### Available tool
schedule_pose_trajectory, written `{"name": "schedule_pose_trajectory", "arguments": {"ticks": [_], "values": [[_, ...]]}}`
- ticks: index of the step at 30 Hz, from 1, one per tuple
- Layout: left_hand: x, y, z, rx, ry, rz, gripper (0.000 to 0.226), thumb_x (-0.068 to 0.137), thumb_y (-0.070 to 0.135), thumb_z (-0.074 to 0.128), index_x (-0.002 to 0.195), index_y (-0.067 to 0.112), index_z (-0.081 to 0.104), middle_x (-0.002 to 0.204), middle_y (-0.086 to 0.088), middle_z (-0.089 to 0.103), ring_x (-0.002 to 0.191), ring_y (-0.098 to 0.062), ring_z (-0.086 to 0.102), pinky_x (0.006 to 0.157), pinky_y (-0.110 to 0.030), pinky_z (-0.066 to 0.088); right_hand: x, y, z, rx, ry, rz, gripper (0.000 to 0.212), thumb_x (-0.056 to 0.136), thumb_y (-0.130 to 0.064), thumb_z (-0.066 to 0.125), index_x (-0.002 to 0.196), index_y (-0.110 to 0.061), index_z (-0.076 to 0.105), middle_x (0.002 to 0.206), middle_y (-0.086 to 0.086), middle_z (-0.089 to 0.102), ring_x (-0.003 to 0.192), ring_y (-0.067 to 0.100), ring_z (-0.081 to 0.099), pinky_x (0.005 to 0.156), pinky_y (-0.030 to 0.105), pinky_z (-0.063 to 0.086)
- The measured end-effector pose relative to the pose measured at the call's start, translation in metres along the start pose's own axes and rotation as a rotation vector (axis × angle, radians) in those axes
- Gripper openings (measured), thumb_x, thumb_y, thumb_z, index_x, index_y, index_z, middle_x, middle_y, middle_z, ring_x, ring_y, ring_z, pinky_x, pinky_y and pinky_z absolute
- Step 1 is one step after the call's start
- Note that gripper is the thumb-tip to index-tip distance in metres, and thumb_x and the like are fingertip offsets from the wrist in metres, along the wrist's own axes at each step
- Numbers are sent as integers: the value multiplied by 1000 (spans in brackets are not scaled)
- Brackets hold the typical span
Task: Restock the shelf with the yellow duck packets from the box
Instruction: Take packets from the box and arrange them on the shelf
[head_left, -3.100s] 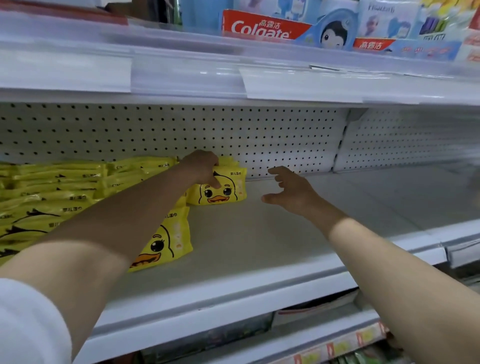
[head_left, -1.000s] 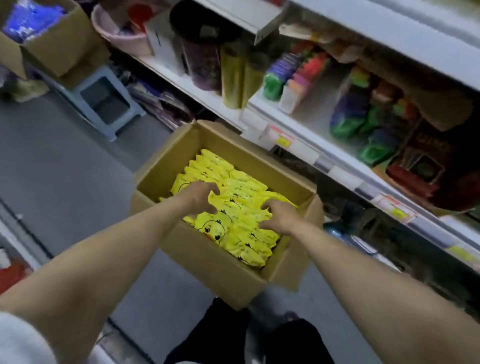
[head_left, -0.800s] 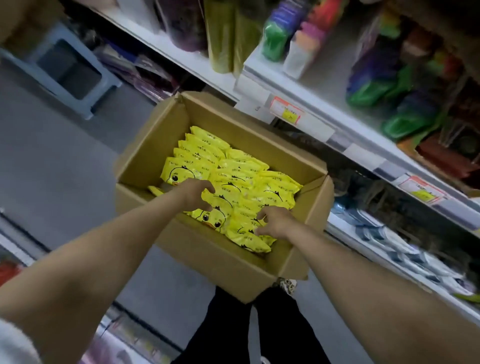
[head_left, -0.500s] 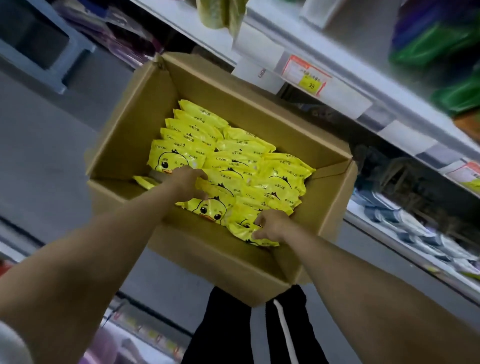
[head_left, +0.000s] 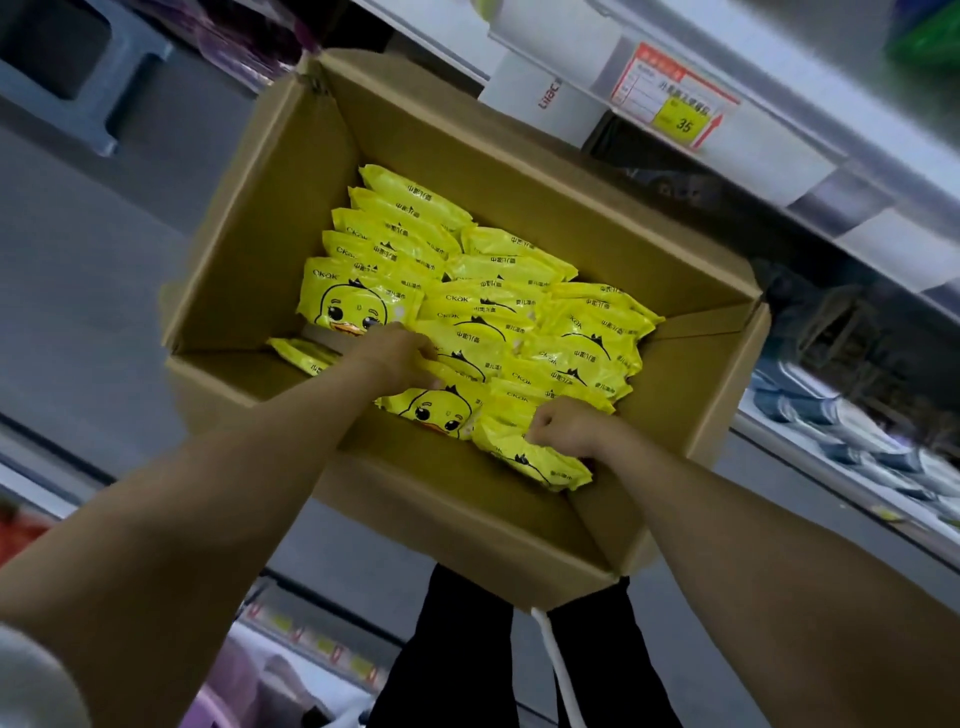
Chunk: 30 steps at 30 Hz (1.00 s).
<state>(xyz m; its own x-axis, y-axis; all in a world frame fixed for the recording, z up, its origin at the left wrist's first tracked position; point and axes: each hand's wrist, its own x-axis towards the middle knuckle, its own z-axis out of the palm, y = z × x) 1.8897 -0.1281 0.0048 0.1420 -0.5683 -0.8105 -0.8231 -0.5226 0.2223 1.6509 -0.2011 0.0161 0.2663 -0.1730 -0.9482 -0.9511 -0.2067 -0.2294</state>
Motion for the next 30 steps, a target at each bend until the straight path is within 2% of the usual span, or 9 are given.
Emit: {"name": "schedule_pose_trajectory", "arguments": {"ticks": [3,5,10,14,16,18,21,25,30], "values": [[3,2,2,87,-2,-3,57,79,61,67,126,29,60,128,-10,50,127,-32,40,99,-40,41,-2,5,-15,134,-9,-15,37,105,-27,45,122,2,59,120,18,62,105,28,57,82,32,41],[5,2,5,94,10,13,54,78,58,69,118,23,63,125,-8,50,125,-31,38,97,-40,40,2,6,-16,222,56,-9,29,105,-29,43,116,-7,59,106,9,60,96,22,50,80,31,41],[7,-1,5,-64,91,-7,35,76,42,79,98,18,67,101,-4,61,103,-25,57,77,-34,47,8,2,-10,410,255,29,41,105,-37,41,118,-3,61,114,17,62,107,32,57,95,42,46],[6,-8,3,-168,108,-26,29,76,35,81,96,22,65,96,-4,66,84,-22,61,73,-34,51,8,4,-9,453,261,30,61,85,-64,62,106,-7,62,103,8,63,101,28,59,82,37,45],[5,-7,5,-145,55,8,27,84,33,74,107,23,67,105,-6,66,90,-23,60,76,-33,49,7,6,-10,413,219,51,78,70,-63,78,126,-12,57,120,1,59,113,22,56,85,31,42],[6,-4,7,-55,26,61,33,90,30,66,123,28,65,119,-7,61,109,-26,57,88,-36,49,6,6,-12,358,186,58,96,65,-54,87,142,-13,48,141,4,52,128,24,51,94,32,44],[5,3,7,151,37,141,41,92,32,59,132,32,56,129,-9,49,126,-28,42,96,-42,46,6,5,-16,250,193,64,104,66,-51,87,149,-9,40,152,8,43,138,27,43,105,35,41],[-1,12,7,217,33,148,75,73,47,80,130,21,40,126,-3,44,118,-24,49,77,-36,45,-1,5,-22,258,259,53,97,69,-52,84,146,-7,45,150,9,46,137,28,44,105,35,41],[-4,23,8,305,-52,117,79,71,37,85,126,12,34,126,-10,49,112,-32,57,70,-40,45,-18,3,-17,434,309,15,92,72,-47,85,144,-5,47,147,9,50,136,27,46,104,32,40]]}}
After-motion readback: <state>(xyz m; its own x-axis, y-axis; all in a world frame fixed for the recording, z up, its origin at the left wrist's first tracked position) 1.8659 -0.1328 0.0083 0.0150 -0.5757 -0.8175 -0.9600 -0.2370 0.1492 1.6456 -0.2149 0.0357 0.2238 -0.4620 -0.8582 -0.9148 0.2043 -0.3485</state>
